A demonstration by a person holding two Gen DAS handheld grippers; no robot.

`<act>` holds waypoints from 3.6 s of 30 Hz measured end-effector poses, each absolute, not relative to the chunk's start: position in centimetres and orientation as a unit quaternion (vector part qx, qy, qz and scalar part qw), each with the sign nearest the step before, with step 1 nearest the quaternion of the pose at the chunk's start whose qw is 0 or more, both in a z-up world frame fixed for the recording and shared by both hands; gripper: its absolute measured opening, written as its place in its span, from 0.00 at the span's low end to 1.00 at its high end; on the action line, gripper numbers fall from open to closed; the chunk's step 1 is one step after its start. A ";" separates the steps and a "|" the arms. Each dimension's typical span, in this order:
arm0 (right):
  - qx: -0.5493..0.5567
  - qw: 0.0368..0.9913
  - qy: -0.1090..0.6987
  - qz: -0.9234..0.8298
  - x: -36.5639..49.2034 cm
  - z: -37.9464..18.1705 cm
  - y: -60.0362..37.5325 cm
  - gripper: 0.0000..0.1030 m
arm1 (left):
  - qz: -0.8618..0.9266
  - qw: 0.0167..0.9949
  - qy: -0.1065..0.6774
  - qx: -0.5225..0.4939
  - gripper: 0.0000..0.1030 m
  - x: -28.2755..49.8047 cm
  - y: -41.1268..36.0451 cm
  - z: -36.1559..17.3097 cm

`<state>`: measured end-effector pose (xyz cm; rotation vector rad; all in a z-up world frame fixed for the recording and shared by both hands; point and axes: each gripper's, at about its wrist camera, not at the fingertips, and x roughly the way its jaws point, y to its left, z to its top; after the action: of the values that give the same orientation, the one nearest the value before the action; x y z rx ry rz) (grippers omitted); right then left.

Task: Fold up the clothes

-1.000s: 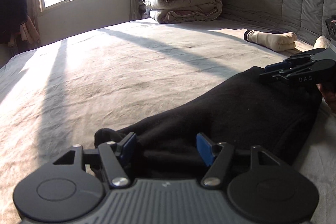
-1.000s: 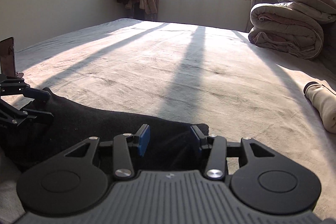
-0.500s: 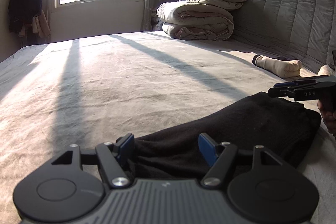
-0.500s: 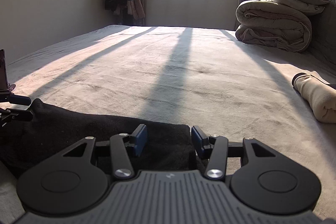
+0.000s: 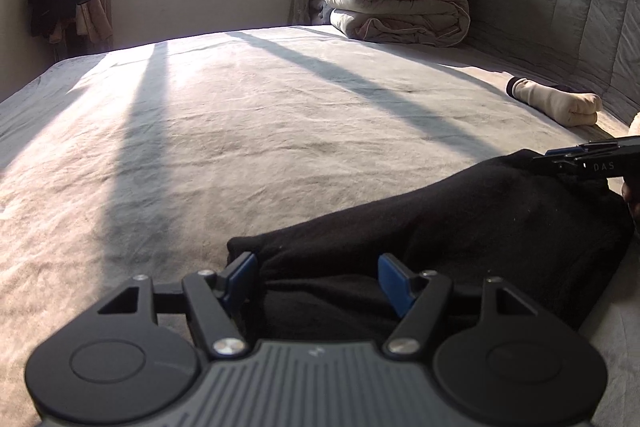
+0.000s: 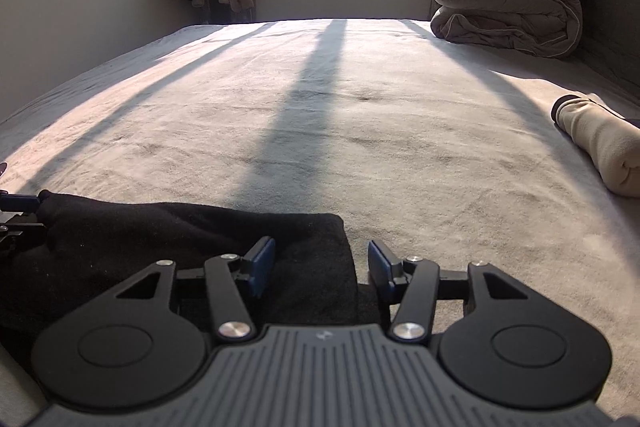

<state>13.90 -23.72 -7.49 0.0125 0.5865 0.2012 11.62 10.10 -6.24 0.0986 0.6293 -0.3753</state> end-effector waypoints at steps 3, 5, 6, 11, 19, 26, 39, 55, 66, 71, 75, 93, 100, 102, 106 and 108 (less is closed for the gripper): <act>0.013 0.954 0.283 0.096 13.5 -6.0 -24.6 0.56 | -0.170 0.929 0.330 0.016 0.69 11.4 10.5 -4.9; 0.019 0.954 0.283 0.092 13.3 -5.1 -25.3 0.57 | -0.161 0.923 0.349 -0.011 0.69 11.4 11.0 -4.0; 0.023 0.954 0.285 0.088 13.1 -4.6 -25.7 0.57 | -0.155 0.918 0.363 -0.029 0.69 11.5 11.4 -3.5; 0.057 0.951 0.294 0.072 12.0 -2.8 -27.6 0.60 | -0.113 0.891 0.424 -0.112 0.70 12.1 13.2 -2.0; 0.061 0.939 0.333 0.053 10.4 -2.4 -27.9 0.61 | -0.077 0.861 0.468 -0.184 0.70 10.9 15.1 -2.5; 0.035 0.932 0.350 0.087 9.7 -2.4 -25.2 0.61 | -0.090 0.820 0.509 -0.245 0.67 11.5 16.6 -5.3; 0.153 0.892 0.353 0.238 11.1 -2.2 -18.8 0.31 | -0.108 0.835 0.486 -0.236 0.40 10.8 15.1 -6.2; 0.237 0.830 0.458 0.214 14.0 -7.6 -16.1 0.02 | -0.205 0.859 0.383 -0.272 0.09 9.0 13.8 -1.0; 0.394 0.787 0.426 0.211 13.2 -5.9 -22.4 0.52 | -0.296 0.829 0.367 -0.300 0.09 11.4 4.5 0.0; 0.491 0.748 0.409 0.178 12.7 -6.5 -27.2 0.56 | -0.324 0.813 0.385 -0.293 0.09 12.5 0.1 -1.4; 0.552 0.715 0.401 0.154 12.4 -7.9 -30.3 0.56 | -0.330 0.800 0.406 -0.294 0.10 13.5 -1.7 -3.4; 0.515 0.731 0.419 0.156 12.2 -7.5 -30.5 0.58 | -0.262 0.854 0.383 -0.237 0.28 13.2 1.6 -2.7; 0.420 0.794 0.409 0.163 12.0 -6.1 -27.3 0.18 | -0.207 0.889 0.373 -0.167 0.26 13.1 1.8 -4.4; 0.421 0.799 0.394 0.170 12.0 -5.7 -27.3 0.16 | -0.206 0.892 0.366 -0.165 0.26 12.9 1.7 -4.6; 0.438 0.799 0.370 0.185 12.0 -4.9 -28.4 0.15 | -0.218 0.896 0.351 -0.165 0.26 12.6 1.1 -4.6; 0.445 0.798 0.362 0.186 12.3 -4.7 -28.9 0.15 | -0.229 0.895 0.345 -0.166 0.26 12.4 0.7 -4.6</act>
<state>12.25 -28.85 -4.67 0.9563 0.7762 0.3987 12.37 0.69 -4.59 -0.3431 0.7146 -0.4737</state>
